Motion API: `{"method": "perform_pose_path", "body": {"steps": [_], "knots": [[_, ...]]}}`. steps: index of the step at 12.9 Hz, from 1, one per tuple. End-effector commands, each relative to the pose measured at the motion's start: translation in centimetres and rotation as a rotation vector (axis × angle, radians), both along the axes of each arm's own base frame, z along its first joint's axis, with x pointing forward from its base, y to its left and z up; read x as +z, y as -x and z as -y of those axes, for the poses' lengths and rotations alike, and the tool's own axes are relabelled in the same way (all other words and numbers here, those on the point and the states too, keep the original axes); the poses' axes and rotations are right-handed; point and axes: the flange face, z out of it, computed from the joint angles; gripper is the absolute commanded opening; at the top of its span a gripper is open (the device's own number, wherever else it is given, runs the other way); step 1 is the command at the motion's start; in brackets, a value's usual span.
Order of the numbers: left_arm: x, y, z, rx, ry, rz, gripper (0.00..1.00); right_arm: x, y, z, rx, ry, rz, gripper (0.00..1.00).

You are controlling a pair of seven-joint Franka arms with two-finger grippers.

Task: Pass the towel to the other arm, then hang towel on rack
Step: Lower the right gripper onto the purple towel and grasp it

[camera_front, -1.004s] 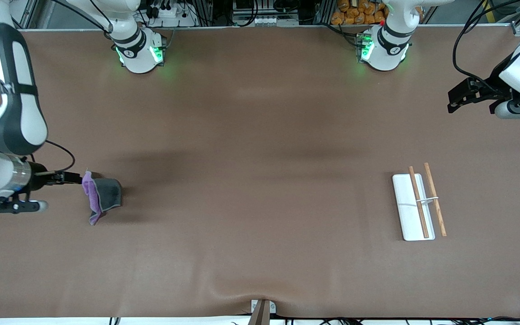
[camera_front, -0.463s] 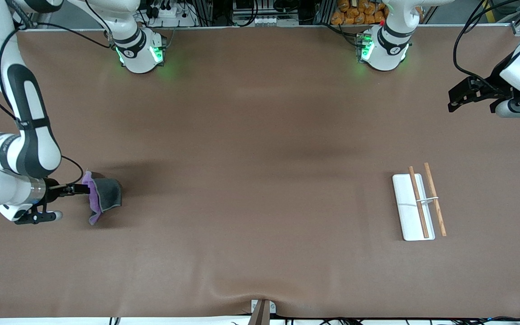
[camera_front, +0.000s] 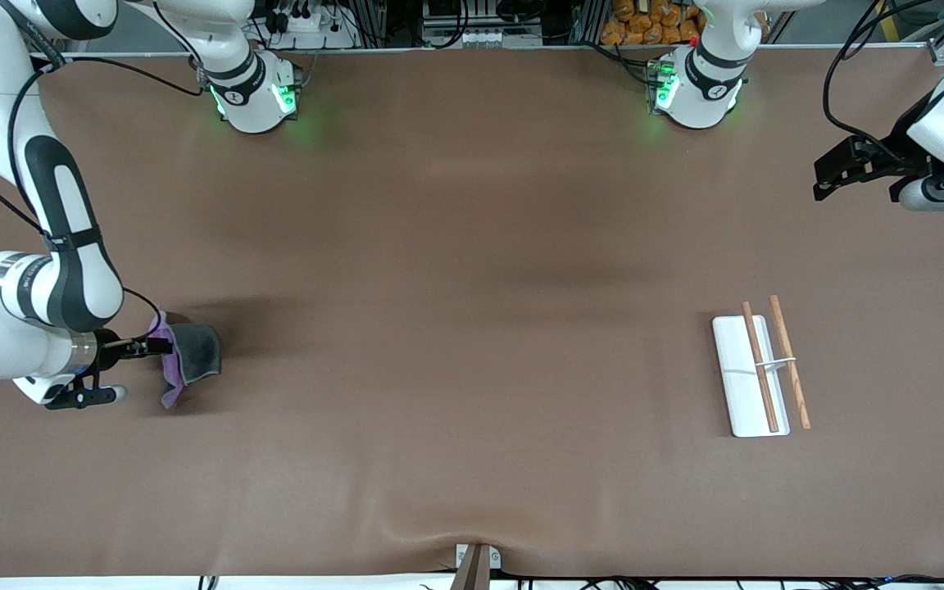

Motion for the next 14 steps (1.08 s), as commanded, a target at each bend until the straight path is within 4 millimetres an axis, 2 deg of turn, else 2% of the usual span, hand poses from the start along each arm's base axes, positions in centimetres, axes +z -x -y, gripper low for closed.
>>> {"method": "perform_pose_path", "body": {"steps": [1,3,6,7,9,14], "knots": [[0.6,0.5,0.1,0.004,0.036,-0.006,1.00,-0.9,0.6,-0.4,-0.025,-0.057,-0.019,0.75],[0.6,0.5,0.0,0.005,0.037,-0.008,1.00,-1.2,0.8,-0.6,-0.048,-0.082,-0.024,0.57],[0.6,0.5,-0.2,0.010,0.035,-0.009,1.00,-1.0,0.8,-0.7,-0.052,-0.083,-0.023,0.20],[0.6,0.6,-0.3,0.010,0.035,-0.008,1.00,-1.0,0.8,-0.6,-0.055,-0.083,-0.023,0.15],[0.8,0.5,-0.4,0.010,0.036,-0.005,1.00,-0.5,0.7,-0.6,-0.069,-0.097,-0.019,0.10],[0.7,0.5,-0.4,0.010,0.036,-0.005,1.00,2.1,0.3,-1.2,-0.065,-0.104,-0.014,0.07]]}}
